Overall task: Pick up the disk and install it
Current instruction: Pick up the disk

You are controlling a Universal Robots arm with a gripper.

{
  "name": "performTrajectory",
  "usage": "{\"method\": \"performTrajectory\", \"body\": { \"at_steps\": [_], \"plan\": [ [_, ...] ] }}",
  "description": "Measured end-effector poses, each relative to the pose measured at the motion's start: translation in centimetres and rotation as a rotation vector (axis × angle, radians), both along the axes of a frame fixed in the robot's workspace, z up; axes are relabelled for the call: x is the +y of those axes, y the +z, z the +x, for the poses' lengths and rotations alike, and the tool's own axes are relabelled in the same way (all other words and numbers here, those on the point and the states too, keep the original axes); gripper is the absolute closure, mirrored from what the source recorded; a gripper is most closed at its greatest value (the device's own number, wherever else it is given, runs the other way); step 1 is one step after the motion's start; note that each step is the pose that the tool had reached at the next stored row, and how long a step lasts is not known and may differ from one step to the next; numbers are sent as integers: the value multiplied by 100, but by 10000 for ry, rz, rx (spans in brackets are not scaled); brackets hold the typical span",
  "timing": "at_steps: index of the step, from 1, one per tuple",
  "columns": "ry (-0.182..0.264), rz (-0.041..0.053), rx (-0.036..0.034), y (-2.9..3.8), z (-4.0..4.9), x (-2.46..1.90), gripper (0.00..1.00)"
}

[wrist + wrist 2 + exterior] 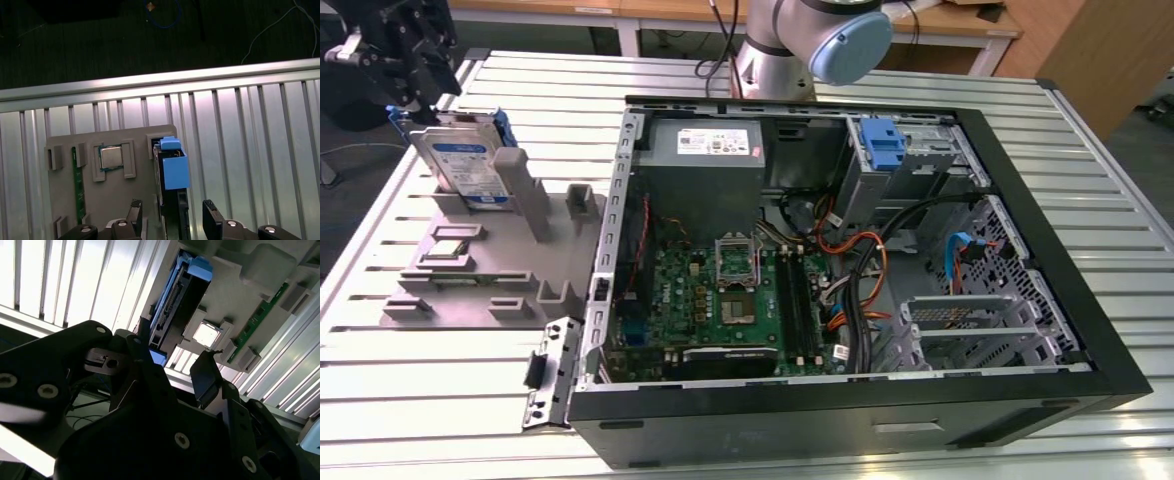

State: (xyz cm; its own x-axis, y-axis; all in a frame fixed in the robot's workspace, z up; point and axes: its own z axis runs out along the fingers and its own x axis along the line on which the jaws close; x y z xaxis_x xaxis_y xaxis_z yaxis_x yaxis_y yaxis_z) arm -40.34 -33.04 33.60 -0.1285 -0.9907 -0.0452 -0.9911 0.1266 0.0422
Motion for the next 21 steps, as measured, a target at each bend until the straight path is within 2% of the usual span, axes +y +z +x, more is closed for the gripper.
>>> {"method": "performTrajectory", "body": {
  "at_steps": [21],
  "plan": [
    [0, 9, -2, -42, -1, 0, 41]
  ]
}}
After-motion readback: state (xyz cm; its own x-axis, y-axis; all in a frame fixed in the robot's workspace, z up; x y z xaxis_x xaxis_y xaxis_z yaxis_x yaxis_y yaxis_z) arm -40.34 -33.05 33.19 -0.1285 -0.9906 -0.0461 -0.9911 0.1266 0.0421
